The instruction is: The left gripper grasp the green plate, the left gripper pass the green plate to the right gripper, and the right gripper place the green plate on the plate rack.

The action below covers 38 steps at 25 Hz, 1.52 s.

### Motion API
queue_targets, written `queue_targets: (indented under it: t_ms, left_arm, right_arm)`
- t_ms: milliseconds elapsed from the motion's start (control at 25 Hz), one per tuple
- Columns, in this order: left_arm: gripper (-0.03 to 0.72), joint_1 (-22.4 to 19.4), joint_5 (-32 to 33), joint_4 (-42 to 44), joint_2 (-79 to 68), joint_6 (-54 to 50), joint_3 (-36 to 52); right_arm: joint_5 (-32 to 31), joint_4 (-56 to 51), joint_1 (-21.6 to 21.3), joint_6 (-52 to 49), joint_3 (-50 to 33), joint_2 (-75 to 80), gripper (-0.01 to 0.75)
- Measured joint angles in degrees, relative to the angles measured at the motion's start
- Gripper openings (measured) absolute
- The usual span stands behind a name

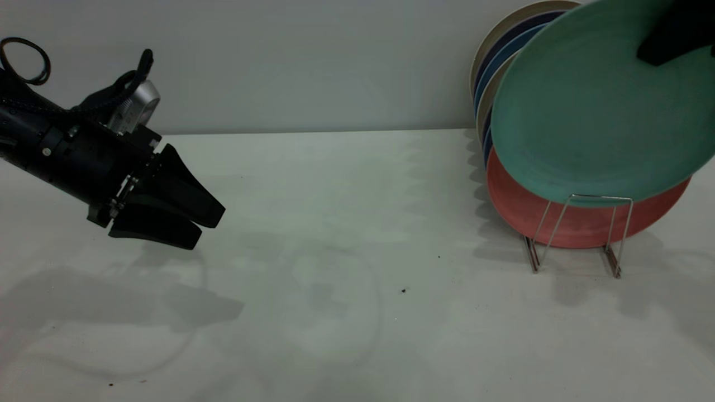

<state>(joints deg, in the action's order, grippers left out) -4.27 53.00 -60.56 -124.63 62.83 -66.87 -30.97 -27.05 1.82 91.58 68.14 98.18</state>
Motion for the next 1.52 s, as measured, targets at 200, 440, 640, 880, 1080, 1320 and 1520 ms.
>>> queue_targets:
  t_ms: [200,440,640,880,1080,1320,1520]
  left_arm:
    - [0.588,0.0,0.05,0.0,0.0,0.0,0.0]
    - [0.588,0.0,0.23,0.0,0.0,0.0,0.0]
    - [0.588,-0.05,0.53,0.0,0.0,0.0,0.0]
    - [0.585,-0.18,4.18,0.44,0.99,-1.47,-0.61]
    - [0.583,-0.18,9.64,1.65,8.69,-7.45,-4.56]
    - [0.583,-0.18,13.79,9.26,24.41,-19.27,-8.57]
    - [0.583,-0.18,13.86,19.43,40.77,-25.32,-8.62]
  right_arm:
    - [0.23,-0.9,0.0,0.0,0.0,1.13,0.123]
    - [-0.06,-3.55,0.0,-0.07,0.0,1.13,0.233]
    - [-0.97,-4.29,0.0,-0.13,0.0,0.89,0.38]
    - [-9.74,-4.78,0.0,-5.14,0.0,-5.1,0.42]
    - [-22.51,-6.44,0.0,-28.34,0.0,-15.37,0.42]
    - [-37.07,-0.52,0.0,-53.94,0.0,-26.4,0.42]
    - [-39.38,5.45,0.0,-66.04,-2.19,-33.52,0.42]
